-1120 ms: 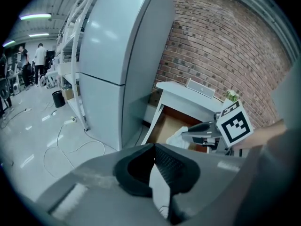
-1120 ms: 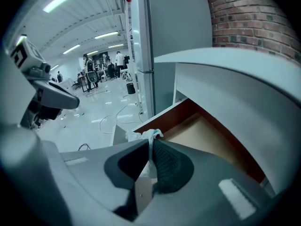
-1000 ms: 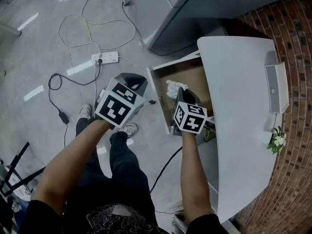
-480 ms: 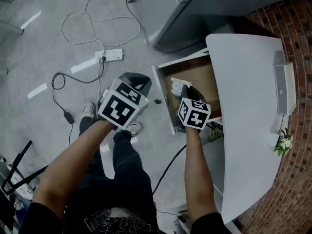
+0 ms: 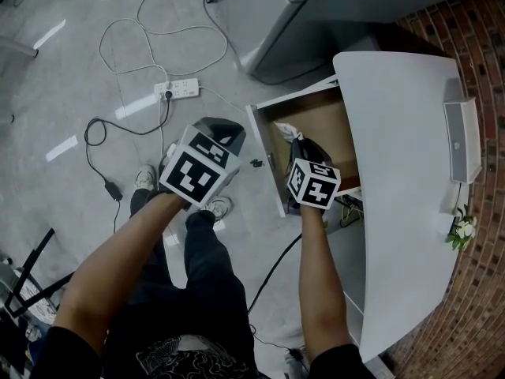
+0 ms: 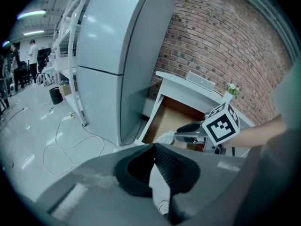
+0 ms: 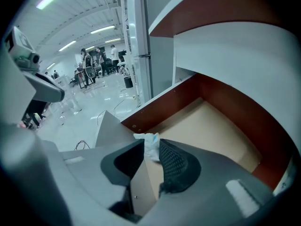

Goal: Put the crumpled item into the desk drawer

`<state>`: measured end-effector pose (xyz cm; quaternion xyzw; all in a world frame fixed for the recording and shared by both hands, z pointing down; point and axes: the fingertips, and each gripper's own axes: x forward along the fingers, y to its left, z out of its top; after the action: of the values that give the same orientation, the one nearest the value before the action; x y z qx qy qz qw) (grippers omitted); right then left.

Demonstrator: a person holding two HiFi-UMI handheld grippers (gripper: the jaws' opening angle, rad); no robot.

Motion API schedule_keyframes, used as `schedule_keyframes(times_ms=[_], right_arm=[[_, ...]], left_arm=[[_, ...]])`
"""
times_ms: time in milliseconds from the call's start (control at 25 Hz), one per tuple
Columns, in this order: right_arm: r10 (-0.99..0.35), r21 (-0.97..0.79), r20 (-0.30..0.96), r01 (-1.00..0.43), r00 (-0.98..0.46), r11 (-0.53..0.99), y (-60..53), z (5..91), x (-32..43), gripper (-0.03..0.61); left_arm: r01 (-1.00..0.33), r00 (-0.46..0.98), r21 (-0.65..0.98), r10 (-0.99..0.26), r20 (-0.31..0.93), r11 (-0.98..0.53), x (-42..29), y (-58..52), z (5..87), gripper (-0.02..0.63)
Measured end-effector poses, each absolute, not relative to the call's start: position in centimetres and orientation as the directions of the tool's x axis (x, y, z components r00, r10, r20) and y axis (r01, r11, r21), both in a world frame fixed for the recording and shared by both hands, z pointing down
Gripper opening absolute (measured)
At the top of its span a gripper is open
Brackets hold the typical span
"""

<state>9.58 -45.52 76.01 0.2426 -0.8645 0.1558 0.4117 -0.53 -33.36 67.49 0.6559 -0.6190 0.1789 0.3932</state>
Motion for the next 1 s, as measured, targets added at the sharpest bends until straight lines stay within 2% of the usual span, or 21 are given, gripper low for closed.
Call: schedule_keyframes(times_ms=[480,1000], right_arm=[[-0.311,-0.087,0.768,-0.572,-0.559,0.815,-44.3,72.2,8.6,0.092],[-0.396,-0.088,0.704,-0.626,-0.589,0.775,-42.1,62.5,7.5,0.092]], left_arm=[[-0.959,0.153,0.275,-0.682,0.716,0.074,-2.3,-32.4,64.2,0.0],[-0.971,0.148,0.236,-0.721,0.677,0.023,-4.7,-31.7,57.3,0.0]])
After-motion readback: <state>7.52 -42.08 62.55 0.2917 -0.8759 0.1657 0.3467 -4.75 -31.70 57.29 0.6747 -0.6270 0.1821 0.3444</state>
